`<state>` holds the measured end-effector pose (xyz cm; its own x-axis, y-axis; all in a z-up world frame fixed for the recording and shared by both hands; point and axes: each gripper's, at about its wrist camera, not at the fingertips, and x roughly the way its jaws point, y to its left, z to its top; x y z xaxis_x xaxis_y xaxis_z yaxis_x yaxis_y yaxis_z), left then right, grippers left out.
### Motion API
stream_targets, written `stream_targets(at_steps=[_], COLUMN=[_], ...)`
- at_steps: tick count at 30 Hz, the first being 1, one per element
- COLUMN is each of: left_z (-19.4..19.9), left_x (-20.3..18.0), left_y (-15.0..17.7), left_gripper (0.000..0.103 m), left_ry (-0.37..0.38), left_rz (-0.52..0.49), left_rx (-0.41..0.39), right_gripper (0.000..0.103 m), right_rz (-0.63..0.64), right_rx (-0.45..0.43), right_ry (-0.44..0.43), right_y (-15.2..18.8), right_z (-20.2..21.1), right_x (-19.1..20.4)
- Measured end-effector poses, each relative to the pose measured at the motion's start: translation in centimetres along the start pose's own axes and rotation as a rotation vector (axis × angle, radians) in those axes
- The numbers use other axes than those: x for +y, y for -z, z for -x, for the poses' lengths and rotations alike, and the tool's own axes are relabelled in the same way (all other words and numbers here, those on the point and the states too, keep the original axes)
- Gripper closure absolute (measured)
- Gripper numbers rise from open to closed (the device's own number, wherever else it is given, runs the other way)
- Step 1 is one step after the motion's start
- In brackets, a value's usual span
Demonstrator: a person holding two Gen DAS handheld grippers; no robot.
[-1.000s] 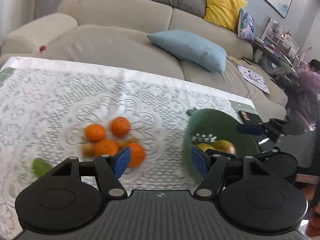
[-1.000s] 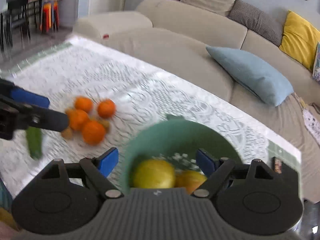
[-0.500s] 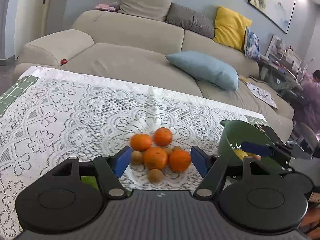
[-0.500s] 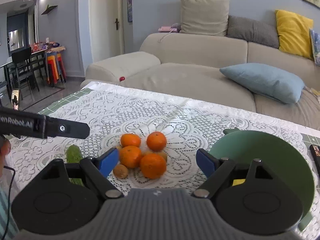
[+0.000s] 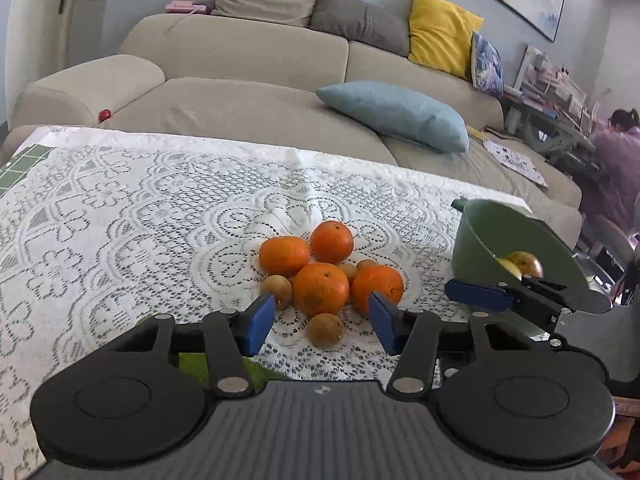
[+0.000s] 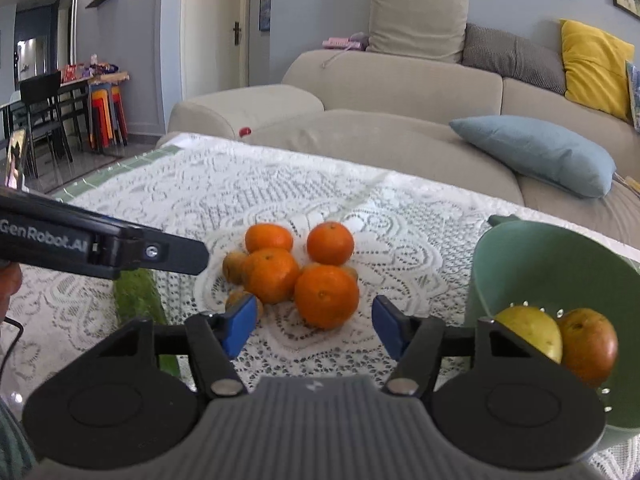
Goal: Organize fruits
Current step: 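Grasp a mandarin orange with the left tool while the right tool grasps another orange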
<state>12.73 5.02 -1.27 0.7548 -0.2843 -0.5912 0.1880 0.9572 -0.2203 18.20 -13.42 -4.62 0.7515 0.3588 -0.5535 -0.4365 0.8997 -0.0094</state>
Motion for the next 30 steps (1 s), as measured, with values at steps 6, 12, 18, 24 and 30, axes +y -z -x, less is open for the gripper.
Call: stream_targets(at_steps=[6,12,18,24,30], left_z=[-2.5,-4.2,-6.0,-6.8,-6.8], left_x=[-0.6,-1.6,-1.3,-1.3,-1.3], left_y=[-0.3,-0.8,-0.7,-0.9,-0.9], left_gripper=[0.048,0.049,0.049,0.05,0.05], left_ry=[-0.022,-0.043,-0.035,-0.039,-0.039], left_rz=[-0.053,-0.143,-0.119,-0.12,-0.125], left_rx=[0.038,0.053,0.085,0.1,0.099], right_gripper=[0.051,0.051,0.051,0.051,0.058], right_rz=[0.064,0.108,0.123,0.101,0.081], right_rx=[0.069,0.093,0.107,0.132,0.149], right_ry=[-0.014,-0.01,-0.019,-0.023,-0.052], right_y=[-0.4,-0.9,-0.3,-0.3,-0.4], right_z=[-2.4,-4.3,-5.1,-6.2,-7.2], right_x=[-0.2,-0.9,-0.4,-0.9,-1.2])
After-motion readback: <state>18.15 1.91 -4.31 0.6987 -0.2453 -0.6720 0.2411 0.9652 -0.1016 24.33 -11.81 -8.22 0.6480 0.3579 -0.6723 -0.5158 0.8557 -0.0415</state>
